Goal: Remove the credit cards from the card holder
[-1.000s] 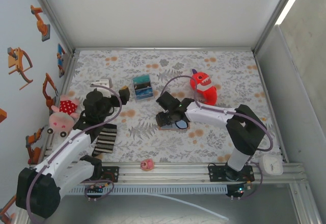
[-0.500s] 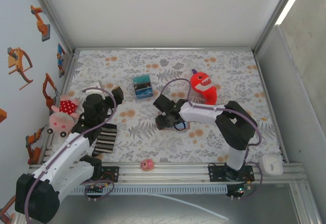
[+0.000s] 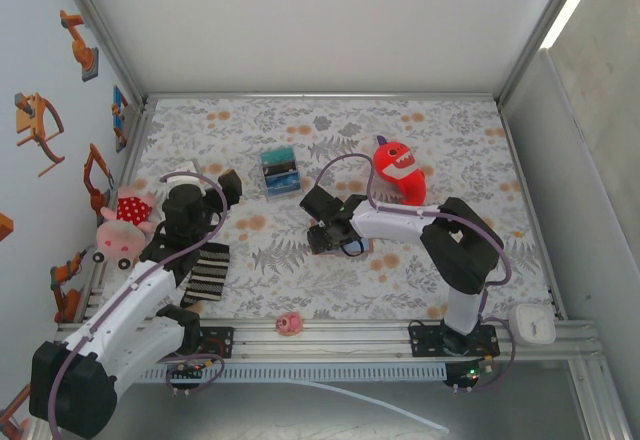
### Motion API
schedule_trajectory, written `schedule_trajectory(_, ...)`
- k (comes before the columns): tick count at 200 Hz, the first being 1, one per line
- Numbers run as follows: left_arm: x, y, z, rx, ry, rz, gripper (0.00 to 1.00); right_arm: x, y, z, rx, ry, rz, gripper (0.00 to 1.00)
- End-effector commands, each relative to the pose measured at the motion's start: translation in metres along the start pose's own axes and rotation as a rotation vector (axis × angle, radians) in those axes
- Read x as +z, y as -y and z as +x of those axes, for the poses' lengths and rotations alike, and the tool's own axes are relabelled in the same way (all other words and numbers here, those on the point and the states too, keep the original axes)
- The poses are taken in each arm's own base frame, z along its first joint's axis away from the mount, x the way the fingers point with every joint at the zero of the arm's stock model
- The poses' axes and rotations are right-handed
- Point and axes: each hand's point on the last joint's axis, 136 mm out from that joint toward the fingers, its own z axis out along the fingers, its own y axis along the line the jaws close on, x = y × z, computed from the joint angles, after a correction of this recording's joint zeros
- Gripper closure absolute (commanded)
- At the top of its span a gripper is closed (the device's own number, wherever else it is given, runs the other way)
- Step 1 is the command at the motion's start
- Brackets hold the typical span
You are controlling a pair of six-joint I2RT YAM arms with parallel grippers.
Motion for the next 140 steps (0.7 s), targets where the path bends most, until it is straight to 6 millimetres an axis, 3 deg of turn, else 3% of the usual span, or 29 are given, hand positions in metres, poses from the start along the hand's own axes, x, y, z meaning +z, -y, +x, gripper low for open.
schedule_trajectory(1, -0.003, 0.006, -0.006, -0.015, 0.011, 0.026, 0.03, 0.006, 0.004, 0.007, 0.004, -0.028, 0.030, 0.52)
schedule_trajectory(36, -0.003, 0.010, -0.008, -0.010, 0.009, 0.041, 0.03, 0.006, 0.005, 0.007, 0.003, -0.030, 0.032, 0.57)
schedule_trajectory(66, -0.004, 0.014, -0.010, 0.002, 0.010, 0.060, 0.03, 0.004, 0.003, 0.007, 0.001, -0.032, 0.022, 0.69)
schedule_trajectory(105, -0.008, 0.020, -0.012, 0.031, 0.031, 0.073, 0.03, -0.002, -0.019, 0.003, -0.044, -0.018, -0.098, 0.80)
schedule_trajectory(140, -0.012, 0.024, -0.014, 0.044, 0.048, 0.073, 0.03, -0.011, -0.032, 0.001, -0.077, 0.002, -0.153, 0.83)
